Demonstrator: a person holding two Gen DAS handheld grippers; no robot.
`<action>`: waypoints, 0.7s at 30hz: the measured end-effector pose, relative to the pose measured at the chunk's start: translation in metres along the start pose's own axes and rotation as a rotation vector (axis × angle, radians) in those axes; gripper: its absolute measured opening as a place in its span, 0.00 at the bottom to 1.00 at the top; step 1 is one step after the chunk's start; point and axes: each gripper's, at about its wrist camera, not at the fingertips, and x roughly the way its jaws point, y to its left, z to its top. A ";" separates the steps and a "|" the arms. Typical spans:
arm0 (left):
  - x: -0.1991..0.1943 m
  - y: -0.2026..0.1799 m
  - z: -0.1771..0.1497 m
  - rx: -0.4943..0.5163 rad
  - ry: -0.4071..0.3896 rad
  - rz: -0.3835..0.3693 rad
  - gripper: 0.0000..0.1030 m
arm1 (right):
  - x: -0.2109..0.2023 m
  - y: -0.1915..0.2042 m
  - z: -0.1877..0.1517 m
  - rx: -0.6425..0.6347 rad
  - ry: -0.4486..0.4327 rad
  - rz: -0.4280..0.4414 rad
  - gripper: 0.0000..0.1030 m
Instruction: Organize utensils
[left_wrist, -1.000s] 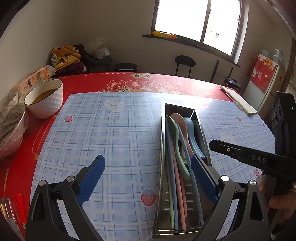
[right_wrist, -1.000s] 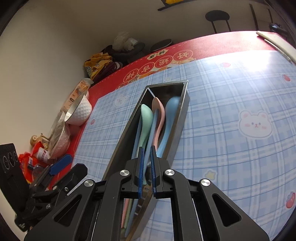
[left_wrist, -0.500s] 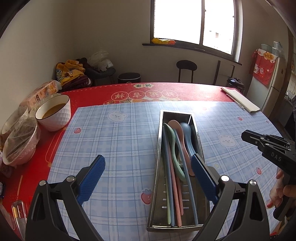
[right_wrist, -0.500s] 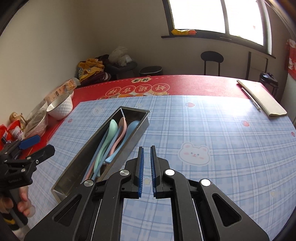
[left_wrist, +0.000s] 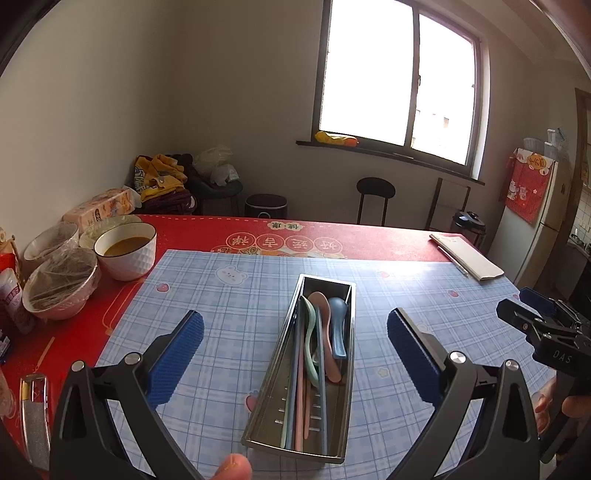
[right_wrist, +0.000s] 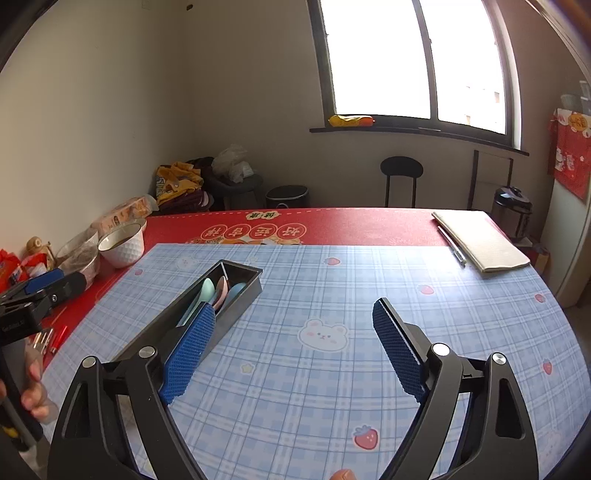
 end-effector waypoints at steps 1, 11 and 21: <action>-0.006 -0.004 0.000 0.001 -0.018 0.010 0.94 | -0.005 -0.003 0.000 0.002 -0.012 -0.003 0.84; -0.060 -0.046 0.005 0.061 -0.200 0.108 0.94 | -0.059 -0.015 0.005 -0.061 -0.126 -0.083 0.85; -0.076 -0.082 -0.004 0.106 -0.239 0.117 0.94 | -0.100 -0.035 0.002 -0.054 -0.182 -0.178 0.85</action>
